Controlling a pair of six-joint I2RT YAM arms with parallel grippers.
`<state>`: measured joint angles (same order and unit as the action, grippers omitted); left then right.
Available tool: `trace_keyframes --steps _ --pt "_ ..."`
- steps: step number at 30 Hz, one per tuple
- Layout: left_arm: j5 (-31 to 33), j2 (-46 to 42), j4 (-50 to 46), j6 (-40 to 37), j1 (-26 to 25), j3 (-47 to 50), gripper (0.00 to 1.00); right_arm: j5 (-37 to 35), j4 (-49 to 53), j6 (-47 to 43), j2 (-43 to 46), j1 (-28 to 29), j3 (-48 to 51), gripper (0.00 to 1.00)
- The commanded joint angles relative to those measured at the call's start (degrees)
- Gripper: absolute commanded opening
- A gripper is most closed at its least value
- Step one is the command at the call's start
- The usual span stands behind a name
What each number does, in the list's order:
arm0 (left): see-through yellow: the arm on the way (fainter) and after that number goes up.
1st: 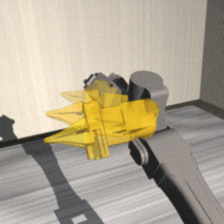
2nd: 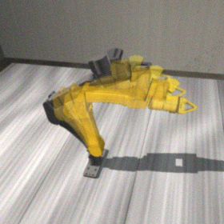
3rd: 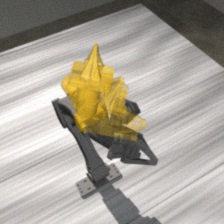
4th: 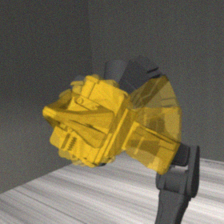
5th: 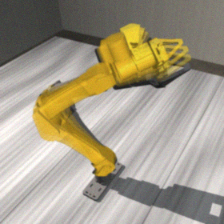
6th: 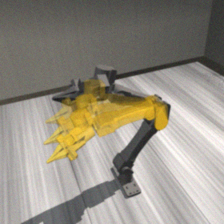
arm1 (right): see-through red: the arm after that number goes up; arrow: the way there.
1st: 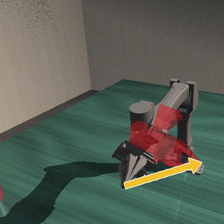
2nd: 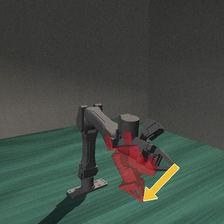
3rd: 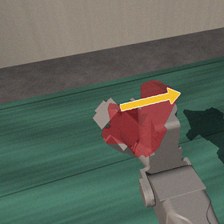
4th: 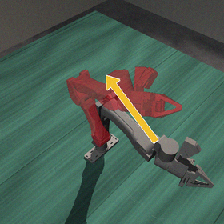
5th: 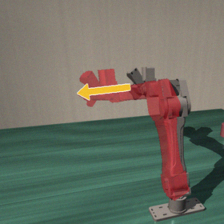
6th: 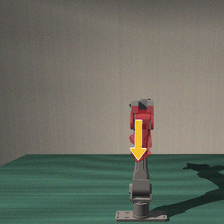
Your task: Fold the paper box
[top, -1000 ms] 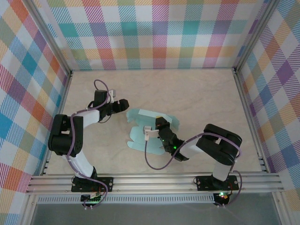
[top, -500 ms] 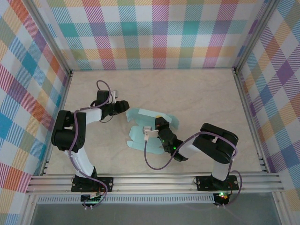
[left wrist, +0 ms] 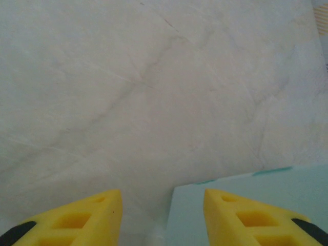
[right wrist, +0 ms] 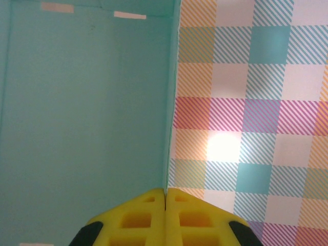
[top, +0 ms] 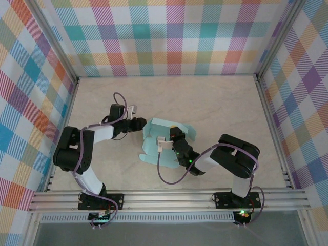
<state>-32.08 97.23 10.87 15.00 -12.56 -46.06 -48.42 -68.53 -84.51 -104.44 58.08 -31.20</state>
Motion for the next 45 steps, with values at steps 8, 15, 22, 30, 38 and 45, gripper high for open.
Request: trace_keyframes --steps 8,15,22,30,38,45 --pt "0.4 -6.0 7.7 -2.3 -3.0 7.2 0.41 -1.1 1.3 2.7 -0.7 -0.2 -1.4 0.00" --pt "4.9 -8.2 4.8 -1.3 -2.5 6.6 0.43 -1.2 2.7 3.4 -0.4 -0.2 -1.8 0.00" --pt "13.2 -18.0 3.6 3.1 -2.2 12.4 0.50 -1.9 4.4 4.7 0.5 -0.5 -1.9 0.00" --pt "13.8 -34.8 -10.7 8.4 -2.7 18.3 0.47 -2.3 6.9 7.4 1.9 -0.7 -2.0 0.00" --pt "8.1 -37.5 -8.5 17.9 -7.8 19.6 0.32 -2.1 10.2 10.4 3.3 -1.1 -3.0 0.00" --pt "8.4 -29.8 -1.4 19.1 -10.9 21.1 0.24 0.0 26.4 19.5 9.0 -1.7 -5.6 0.00"
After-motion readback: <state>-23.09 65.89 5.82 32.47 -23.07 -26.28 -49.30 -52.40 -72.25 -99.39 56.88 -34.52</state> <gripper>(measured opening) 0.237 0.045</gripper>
